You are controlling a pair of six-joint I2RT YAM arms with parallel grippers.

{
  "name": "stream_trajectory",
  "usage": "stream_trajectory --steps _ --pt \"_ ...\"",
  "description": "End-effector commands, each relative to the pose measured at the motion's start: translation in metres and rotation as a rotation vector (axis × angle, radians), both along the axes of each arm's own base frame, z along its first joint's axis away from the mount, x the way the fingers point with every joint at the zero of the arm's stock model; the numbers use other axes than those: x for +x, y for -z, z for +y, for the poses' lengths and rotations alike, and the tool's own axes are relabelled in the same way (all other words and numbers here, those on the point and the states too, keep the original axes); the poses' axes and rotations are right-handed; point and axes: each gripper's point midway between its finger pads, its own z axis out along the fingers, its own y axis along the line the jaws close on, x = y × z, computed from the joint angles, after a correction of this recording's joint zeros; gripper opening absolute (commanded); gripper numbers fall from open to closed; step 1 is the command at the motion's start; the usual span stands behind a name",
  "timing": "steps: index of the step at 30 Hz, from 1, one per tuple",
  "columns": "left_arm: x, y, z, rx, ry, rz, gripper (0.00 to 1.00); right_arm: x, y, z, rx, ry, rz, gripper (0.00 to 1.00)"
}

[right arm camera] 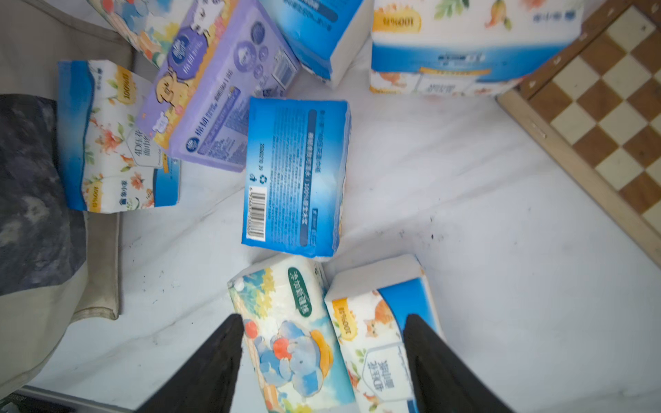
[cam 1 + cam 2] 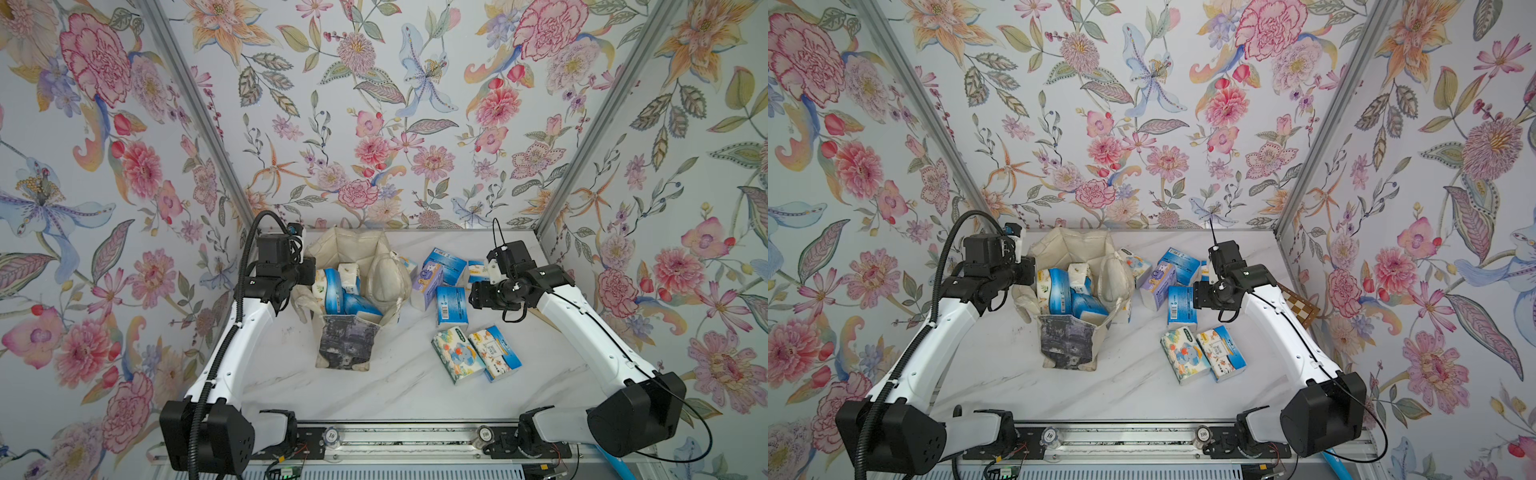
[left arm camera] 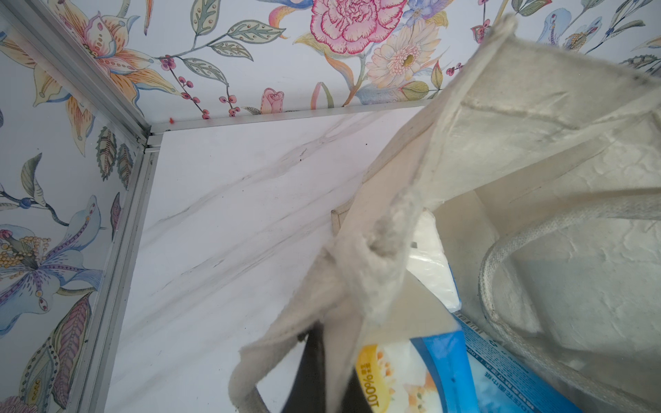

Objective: Put tissues into the canvas bag
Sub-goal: Pick up the pack of facial tissues from the center of the board.

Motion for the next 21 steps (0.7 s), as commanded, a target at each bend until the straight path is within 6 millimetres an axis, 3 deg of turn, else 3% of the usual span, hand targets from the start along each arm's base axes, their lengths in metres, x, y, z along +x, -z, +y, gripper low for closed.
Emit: stream_trajectory --steps 1,4,9,14,21 --pt "0.01 -0.009 0.001 0.008 0.007 -0.048 0.0 -0.035 0.012 -0.027 -0.108 0.069 0.108 0.79" --pt "0.013 -0.006 -0.001 0.003 0.014 -0.046 0.0 -0.051 0.022 -0.032 -0.128 0.077 0.171 0.81" --pt "0.016 -0.003 -0.003 -0.007 0.024 -0.048 0.0 -0.073 0.036 -0.007 -0.07 0.008 0.255 0.78" --pt "0.018 0.001 -0.005 -0.013 0.033 -0.04 0.0 -0.092 0.059 -0.011 -0.127 0.015 0.324 0.81" --pt "0.018 0.004 -0.007 -0.022 0.036 -0.04 0.0 -0.107 0.061 0.039 -0.068 -0.172 0.33 0.8"
